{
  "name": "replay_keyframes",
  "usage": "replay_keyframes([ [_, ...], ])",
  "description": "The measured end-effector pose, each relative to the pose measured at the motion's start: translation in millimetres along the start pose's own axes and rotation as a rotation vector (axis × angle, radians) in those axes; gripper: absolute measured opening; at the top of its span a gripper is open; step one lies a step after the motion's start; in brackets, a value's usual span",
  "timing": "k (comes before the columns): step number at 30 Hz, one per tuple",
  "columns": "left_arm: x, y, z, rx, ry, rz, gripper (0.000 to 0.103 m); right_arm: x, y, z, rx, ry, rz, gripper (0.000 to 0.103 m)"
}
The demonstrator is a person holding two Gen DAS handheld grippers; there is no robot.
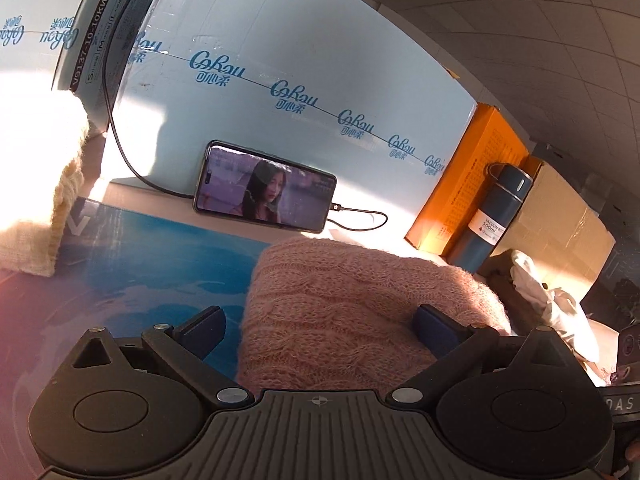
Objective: Fold clothes
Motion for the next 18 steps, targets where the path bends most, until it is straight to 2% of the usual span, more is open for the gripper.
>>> replay_keyframes([
  [1,0,-1,-2,0.011,-0.01,0.002,0.102,-1,4,0,-0.001,-0.016,-0.013,0.025],
  [4,-5,-2,-11,0.055,-0.067,-0.018,0.102,-12,14,-9,-0.031,-0.084,-0.014,0.016],
  [9,-16,1,-25,0.13,-0.164,-0.09,0.103,-60,11,-34,-0.059,-0.228,0.09,0.015],
  [14,-17,-5,-18,0.09,-0.169,-0.047,0.103,-75,-19,-55,0.006,-0.288,0.175,0.015],
  [18,-19,-13,-10,0.046,-0.168,0.0,0.103,-67,-47,-62,0.096,-0.285,0.216,0.015],
])
Point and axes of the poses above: each gripper's, at about its wrist camera, not at the fingertips, and z roughly the way its jaws point, y to its left, x to its underside, the point moved 2 cm from there along z, roughly the way its jaws point, and after that the axes turned 13 degrees about -y, right-handed, at the moved point
